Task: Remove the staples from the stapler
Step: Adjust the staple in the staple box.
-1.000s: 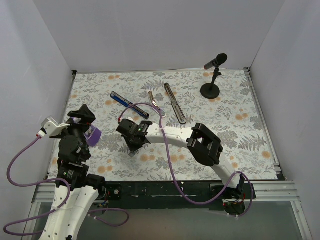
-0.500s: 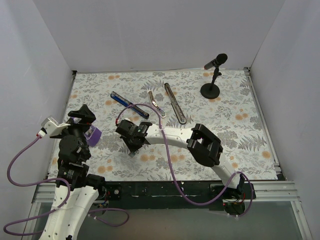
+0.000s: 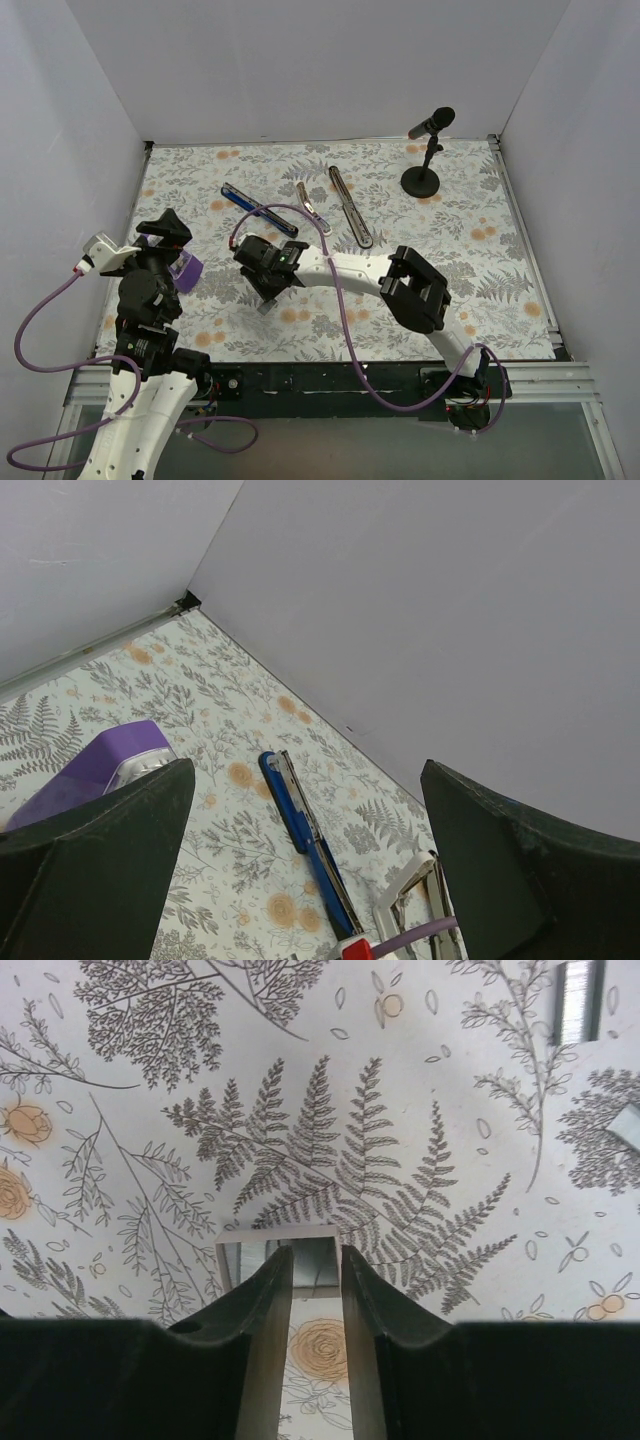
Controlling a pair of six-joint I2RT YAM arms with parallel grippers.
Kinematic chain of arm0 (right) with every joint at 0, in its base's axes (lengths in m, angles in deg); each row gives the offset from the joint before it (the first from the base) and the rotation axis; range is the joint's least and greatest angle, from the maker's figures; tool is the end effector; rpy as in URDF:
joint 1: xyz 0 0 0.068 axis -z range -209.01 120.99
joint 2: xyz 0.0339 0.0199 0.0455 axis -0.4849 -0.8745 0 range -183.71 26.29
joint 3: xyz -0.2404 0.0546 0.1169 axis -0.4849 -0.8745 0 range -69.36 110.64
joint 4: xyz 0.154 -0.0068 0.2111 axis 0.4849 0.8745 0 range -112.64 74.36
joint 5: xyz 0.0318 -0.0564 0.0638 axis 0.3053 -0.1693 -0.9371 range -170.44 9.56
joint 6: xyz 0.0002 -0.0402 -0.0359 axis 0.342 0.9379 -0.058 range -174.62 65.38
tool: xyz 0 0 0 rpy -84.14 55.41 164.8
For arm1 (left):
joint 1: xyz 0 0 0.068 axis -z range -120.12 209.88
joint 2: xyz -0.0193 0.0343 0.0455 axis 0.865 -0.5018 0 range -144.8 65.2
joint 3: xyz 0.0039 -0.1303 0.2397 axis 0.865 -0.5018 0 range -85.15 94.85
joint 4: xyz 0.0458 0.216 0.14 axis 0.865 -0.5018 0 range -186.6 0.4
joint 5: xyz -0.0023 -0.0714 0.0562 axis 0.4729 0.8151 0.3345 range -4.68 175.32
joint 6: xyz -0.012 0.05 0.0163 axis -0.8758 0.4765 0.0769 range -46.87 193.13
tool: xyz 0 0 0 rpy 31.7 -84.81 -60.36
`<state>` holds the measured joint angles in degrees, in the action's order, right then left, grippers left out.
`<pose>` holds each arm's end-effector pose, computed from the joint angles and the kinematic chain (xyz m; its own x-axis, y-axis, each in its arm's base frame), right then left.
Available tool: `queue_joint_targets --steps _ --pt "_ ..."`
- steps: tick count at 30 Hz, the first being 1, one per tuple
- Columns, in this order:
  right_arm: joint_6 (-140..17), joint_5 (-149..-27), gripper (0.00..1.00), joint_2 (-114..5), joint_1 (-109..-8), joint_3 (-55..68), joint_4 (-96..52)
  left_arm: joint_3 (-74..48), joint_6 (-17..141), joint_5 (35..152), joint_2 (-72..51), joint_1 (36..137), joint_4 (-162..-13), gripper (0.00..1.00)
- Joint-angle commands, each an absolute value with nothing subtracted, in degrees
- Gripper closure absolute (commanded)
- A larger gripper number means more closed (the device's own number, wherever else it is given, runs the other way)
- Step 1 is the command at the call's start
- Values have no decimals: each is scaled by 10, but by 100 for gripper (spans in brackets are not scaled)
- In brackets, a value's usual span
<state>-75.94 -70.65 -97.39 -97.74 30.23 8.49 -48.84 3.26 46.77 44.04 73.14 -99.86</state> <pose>0.1787 0.4420 0.1985 -0.5986 -0.5502 -0.5822 -0.7145 0.6954 0.0774 0.0986 -0.0004 0.3394 0.4275 -0.8552 -0.2931 -0.0685 0.2926 -0.9538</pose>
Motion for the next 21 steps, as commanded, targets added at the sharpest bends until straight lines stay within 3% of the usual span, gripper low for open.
queue_joint_targets --steps 1,11,21 --pt "-695 -689 64 -923 -942 298 43 -489 40 465 433 732 -996 2" --pt "-495 -776 55 -919 -854 279 -38 -489 41 461 430 732 -998 2" --pt "-527 -800 60 -970 -831 335 -5 -489 45 460 425 732 -997 2"
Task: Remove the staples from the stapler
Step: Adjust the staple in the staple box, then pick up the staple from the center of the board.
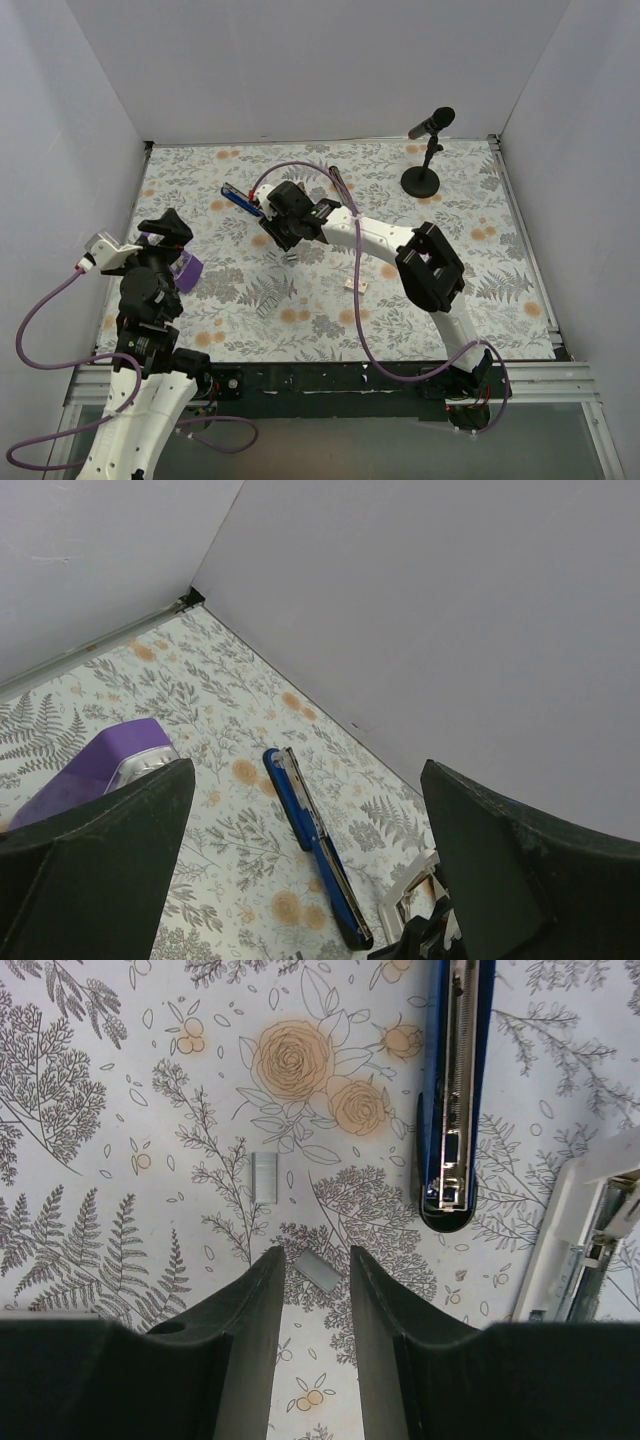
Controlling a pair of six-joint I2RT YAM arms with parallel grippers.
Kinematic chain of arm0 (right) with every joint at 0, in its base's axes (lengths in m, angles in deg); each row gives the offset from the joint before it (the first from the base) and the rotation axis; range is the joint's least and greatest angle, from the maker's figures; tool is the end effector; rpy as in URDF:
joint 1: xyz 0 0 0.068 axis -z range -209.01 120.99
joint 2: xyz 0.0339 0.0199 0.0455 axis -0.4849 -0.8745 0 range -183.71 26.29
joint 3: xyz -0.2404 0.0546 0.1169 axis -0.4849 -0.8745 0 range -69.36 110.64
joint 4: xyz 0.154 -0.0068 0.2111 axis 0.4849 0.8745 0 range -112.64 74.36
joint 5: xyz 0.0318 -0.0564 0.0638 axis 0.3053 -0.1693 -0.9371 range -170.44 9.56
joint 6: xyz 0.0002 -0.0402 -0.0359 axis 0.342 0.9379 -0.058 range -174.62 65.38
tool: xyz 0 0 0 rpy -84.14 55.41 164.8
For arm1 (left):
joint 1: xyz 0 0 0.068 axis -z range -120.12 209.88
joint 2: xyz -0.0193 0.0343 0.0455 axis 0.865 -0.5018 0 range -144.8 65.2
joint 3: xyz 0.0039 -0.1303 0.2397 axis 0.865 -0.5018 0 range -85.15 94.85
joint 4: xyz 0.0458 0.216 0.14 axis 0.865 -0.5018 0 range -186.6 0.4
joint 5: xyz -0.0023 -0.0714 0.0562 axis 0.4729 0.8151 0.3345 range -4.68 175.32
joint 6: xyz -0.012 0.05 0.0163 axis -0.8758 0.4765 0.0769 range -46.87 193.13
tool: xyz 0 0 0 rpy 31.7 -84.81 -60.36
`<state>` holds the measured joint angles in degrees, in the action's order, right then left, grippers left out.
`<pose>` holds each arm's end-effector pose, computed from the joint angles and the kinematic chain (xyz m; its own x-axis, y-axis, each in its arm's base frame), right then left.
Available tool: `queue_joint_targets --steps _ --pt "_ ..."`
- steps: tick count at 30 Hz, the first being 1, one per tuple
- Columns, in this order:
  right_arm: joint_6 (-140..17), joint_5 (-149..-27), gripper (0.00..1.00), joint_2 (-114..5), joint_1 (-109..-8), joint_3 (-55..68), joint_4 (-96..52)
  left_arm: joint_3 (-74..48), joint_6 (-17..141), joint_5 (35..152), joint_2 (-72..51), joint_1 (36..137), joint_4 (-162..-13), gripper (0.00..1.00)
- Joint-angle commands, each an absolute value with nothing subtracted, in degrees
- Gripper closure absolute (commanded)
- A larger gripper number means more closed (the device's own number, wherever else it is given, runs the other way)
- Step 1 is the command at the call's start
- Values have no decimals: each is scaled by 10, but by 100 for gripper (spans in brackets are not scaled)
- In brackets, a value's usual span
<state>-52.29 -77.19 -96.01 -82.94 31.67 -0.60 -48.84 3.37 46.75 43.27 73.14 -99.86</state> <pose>0.2907 0.3954 0.2287 -0.3717 -0.5793 -0.7255 -0.7986 0.5980 -0.0683 0.1015 -0.0010 0.3384 0.4238 -0.8536 -0.3031 -0.0819 0.2971 -0.9513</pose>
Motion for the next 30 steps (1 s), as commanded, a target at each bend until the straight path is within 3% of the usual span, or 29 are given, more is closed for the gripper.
queue_joint_targets --steps 1,6,8,14,30 --pt "-536 -800 62 -967 -832 329 -3 -489 46 466 424 732 -996 2" --pt "-588 -854 62 -913 -832 259 -39 -483 38 557 386 739 -1009 2" --pt "-588 -850 60 -896 -831 240 -50 -451 12 660 358 740 -1071 2" --pt "-505 -840 56 -910 -811 249 -50 -404 -19 884 256 739 -1202 16" --pt "-471 -885 53 -989 -775 290 -32 -436 -49 927 254 739 -1221 18"
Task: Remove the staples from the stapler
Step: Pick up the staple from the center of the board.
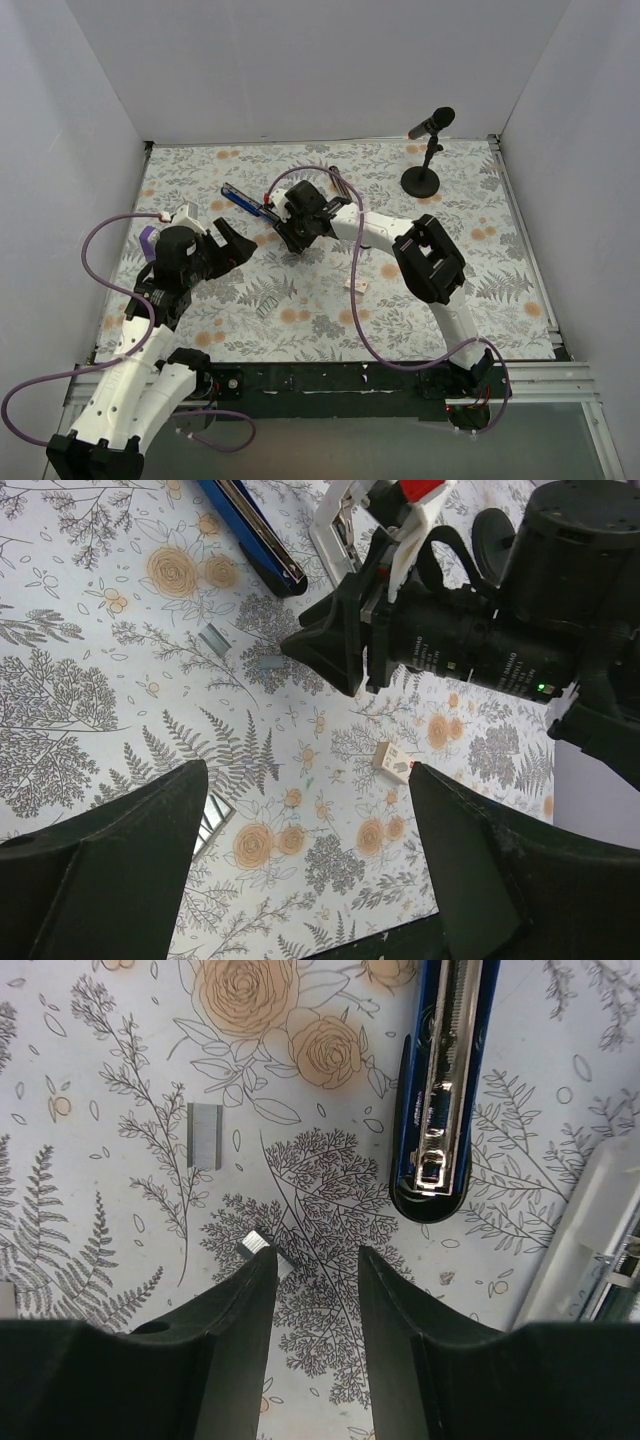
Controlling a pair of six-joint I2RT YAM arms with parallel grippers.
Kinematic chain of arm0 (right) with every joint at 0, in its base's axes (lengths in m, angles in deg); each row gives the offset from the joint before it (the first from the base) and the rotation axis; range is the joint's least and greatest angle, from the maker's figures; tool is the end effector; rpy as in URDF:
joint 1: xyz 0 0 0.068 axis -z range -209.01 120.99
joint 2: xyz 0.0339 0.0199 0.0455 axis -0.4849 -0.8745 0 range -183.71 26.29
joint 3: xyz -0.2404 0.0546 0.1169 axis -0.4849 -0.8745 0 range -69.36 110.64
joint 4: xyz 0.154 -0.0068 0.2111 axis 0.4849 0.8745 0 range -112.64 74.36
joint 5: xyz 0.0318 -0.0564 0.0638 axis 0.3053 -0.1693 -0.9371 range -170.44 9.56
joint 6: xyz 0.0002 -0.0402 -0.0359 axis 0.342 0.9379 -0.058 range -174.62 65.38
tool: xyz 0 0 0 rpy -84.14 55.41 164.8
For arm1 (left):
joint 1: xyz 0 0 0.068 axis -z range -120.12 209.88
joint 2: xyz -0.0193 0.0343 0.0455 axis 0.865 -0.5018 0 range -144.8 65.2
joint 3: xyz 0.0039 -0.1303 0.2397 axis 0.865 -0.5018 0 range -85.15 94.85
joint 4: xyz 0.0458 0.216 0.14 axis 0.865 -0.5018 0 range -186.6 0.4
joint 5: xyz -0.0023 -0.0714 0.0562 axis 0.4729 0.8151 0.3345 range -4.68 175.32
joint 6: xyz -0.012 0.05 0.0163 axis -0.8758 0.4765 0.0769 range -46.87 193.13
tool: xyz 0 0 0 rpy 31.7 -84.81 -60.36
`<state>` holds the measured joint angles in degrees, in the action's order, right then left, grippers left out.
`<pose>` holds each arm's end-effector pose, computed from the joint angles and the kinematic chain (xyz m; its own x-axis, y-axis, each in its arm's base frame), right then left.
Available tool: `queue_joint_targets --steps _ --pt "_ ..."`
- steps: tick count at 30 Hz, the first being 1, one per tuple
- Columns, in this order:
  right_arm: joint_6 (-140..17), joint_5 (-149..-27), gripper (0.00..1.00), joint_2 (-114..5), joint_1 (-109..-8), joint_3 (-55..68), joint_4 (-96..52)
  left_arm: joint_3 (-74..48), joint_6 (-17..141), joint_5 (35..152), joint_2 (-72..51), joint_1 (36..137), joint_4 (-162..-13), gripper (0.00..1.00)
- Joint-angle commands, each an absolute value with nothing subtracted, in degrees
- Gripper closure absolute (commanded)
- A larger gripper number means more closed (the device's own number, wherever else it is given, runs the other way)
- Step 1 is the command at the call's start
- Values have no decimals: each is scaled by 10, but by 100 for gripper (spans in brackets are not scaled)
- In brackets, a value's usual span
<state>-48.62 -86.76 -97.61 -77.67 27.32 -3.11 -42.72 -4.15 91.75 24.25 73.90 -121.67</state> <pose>0.3191 0.3684 0.1944 -0.3952 -0.6066 -0.6898 -0.8421 0.5393 0.0082 0.1524 -0.0421 0.2972 -0.4348 -0.8905 -0.1339 -0.4082 0.3274 -0.8522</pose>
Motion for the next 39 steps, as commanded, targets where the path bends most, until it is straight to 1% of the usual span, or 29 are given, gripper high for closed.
queue_joint_targets --steps 1,16,21,24,25,26,28,31,39 --pt "-472 -886 54 -990 -775 289 -32 -436 -49 926 255 739 -1220 19" --pt "-496 -917 55 -985 -775 264 -35 -445 -40 904 257 740 -1223 21" --pt "-493 -948 55 -980 -775 257 -35 -450 -43 902 265 739 -1222 22" --pt "-481 -956 52 -978 -775 256 -32 -452 -45 901 268 739 -1220 23" --pt "-472 -957 48 -979 -775 256 -32 -453 -45 901 268 739 -1220 23" --pt "-468 -960 47 -979 -775 256 -31 -453 -44 902 269 739 -1221 23" --pt "-460 -959 46 -983 -775 257 -27 -453 -45 901 268 739 -1220 20" --pt "-453 -955 46 -983 -775 261 -17 -452 -46 898 268 739 -1219 20" --pt "-439 -924 53 -967 -777 235 -21 -453 -46 903 271 740 -1215 19"
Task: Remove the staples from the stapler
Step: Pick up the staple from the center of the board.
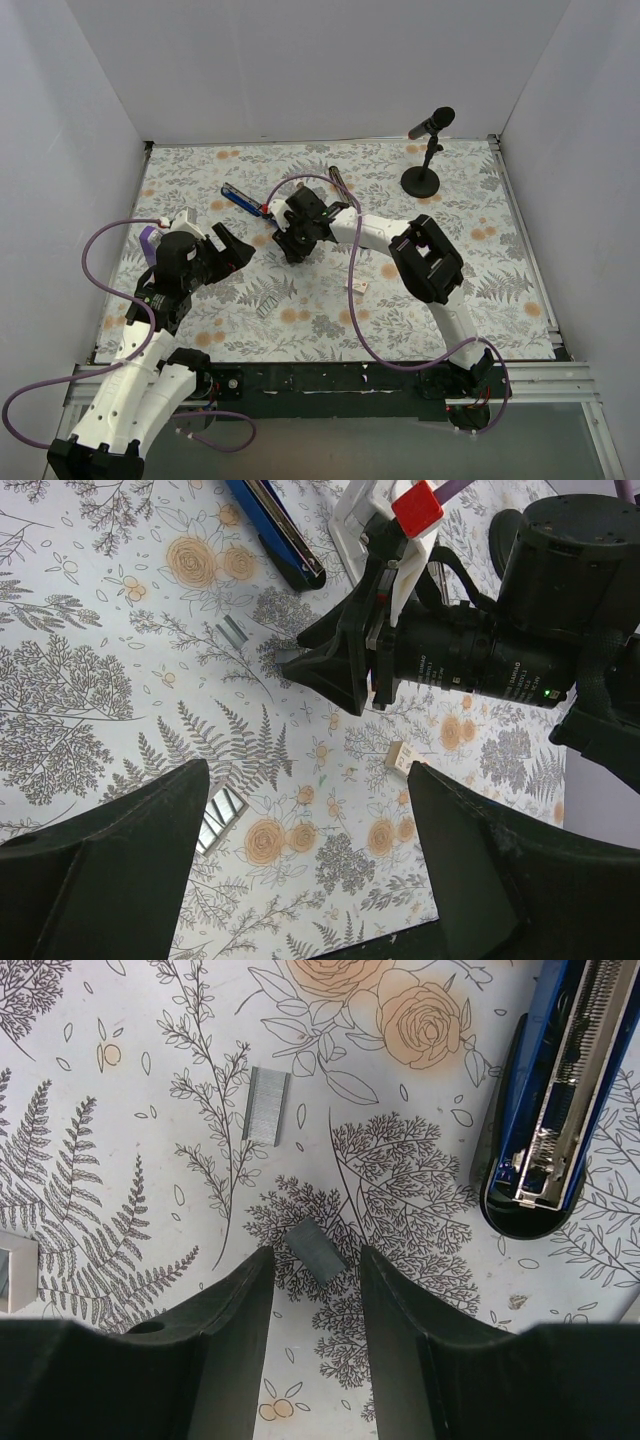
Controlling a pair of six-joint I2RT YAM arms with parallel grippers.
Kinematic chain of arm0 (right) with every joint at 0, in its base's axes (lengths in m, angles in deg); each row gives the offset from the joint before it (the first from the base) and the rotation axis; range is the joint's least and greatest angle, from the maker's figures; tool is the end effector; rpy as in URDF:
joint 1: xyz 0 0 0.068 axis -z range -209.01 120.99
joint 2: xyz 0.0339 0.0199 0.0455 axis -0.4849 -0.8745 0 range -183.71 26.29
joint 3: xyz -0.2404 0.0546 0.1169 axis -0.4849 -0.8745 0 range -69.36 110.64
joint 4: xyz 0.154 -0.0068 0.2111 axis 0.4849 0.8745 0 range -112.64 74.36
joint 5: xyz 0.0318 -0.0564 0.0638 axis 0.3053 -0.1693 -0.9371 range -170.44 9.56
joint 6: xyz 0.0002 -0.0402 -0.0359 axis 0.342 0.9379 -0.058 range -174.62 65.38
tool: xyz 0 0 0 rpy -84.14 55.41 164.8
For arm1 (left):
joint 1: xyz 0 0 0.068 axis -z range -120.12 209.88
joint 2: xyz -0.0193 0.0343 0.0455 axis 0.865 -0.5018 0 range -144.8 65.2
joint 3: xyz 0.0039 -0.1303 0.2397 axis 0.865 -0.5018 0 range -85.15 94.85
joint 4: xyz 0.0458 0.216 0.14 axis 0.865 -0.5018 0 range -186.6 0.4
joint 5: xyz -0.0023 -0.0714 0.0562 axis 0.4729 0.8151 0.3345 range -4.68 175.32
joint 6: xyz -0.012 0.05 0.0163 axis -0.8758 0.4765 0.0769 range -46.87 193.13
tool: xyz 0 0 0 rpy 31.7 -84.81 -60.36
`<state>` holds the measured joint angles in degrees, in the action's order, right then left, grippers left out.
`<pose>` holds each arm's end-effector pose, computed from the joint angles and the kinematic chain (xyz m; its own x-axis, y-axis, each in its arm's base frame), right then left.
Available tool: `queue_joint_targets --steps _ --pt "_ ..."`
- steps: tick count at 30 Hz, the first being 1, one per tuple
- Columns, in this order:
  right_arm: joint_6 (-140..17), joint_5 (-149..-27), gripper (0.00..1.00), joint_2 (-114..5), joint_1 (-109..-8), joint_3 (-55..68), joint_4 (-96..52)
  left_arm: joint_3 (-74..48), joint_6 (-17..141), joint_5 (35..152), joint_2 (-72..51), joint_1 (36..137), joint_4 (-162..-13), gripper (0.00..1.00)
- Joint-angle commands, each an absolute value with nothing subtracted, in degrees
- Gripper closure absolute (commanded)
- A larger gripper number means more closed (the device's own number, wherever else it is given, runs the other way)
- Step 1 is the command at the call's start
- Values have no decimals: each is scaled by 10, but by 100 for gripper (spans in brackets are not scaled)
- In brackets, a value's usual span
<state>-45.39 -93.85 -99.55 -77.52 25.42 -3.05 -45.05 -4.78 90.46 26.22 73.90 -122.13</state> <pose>0.3147 0.3681 0.1686 -0.3731 -0.6574 -0.6546 -0.8976 0.4343 0.0754 0.1466 -0.0398 0.2873 -0.4144 -0.9003 -0.1330 -0.4285 0.3220 -0.8442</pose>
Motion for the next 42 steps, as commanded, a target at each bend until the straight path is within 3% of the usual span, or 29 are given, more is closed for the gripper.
queue_joint_targets --steps 1,21,28,34,42 --pt "-437 -924 54 -964 -778 233 -22 -452 -46 904 271 740 -1214 18" --pt "-409 -943 69 -951 -791 190 -59 -454 -52 906 271 740 -1212 18" --pt "-365 -1028 63 -922 -791 146 -96 -454 -54 906 270 740 -1213 18" --pt "-337 -986 50 -897 -789 107 -148 -450 -52 901 267 740 -1217 18" --pt "-397 -971 49 -963 -788 192 -76 -447 -62 884 276 739 -1219 17"
